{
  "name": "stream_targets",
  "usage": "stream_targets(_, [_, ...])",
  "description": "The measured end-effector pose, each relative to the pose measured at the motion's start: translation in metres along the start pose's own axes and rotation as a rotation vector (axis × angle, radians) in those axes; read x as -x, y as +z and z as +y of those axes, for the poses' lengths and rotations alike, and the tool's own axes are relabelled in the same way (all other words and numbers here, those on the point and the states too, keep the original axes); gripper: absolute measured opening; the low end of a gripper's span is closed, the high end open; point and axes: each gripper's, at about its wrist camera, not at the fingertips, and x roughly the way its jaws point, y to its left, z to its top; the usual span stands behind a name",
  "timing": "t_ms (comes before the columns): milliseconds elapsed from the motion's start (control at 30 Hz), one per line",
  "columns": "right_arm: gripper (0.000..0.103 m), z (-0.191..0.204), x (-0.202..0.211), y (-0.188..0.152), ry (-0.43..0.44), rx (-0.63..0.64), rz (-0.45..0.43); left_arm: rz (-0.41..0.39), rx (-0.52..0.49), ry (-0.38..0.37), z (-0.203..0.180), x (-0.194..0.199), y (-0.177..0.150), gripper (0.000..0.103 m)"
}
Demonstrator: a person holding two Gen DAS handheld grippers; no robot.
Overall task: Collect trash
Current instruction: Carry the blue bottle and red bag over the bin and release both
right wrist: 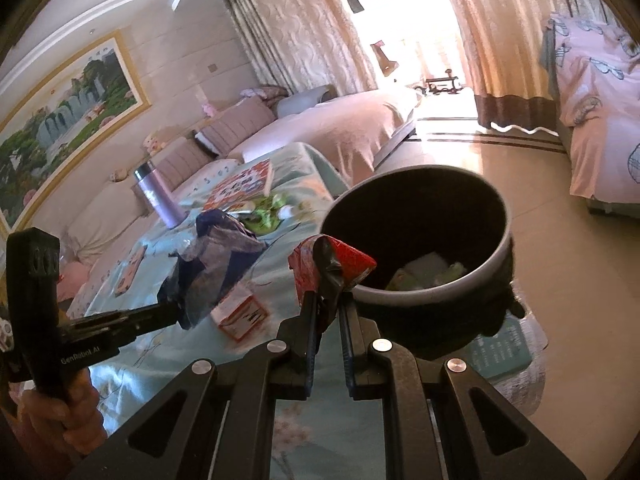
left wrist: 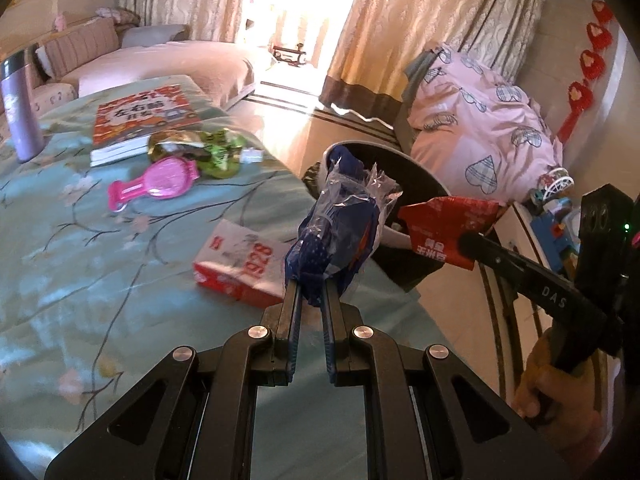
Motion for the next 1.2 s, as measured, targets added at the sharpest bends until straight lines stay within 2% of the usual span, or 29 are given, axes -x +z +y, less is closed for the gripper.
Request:
stream_targets(500, [0.011, -0.035, -0.004, 0.017, -0.053, -0.033, -0.017, 0.007, -0.065, -0.009, -0.039, -0.031, 0.038, 0.009])
stream_targets(1200, [0.011, -0.061, -0.029, 0.036, -0.093, -0.046, 0.025, 0.059, -0.098, 0.01, -0.063, -0.083, 0.068, 0.006])
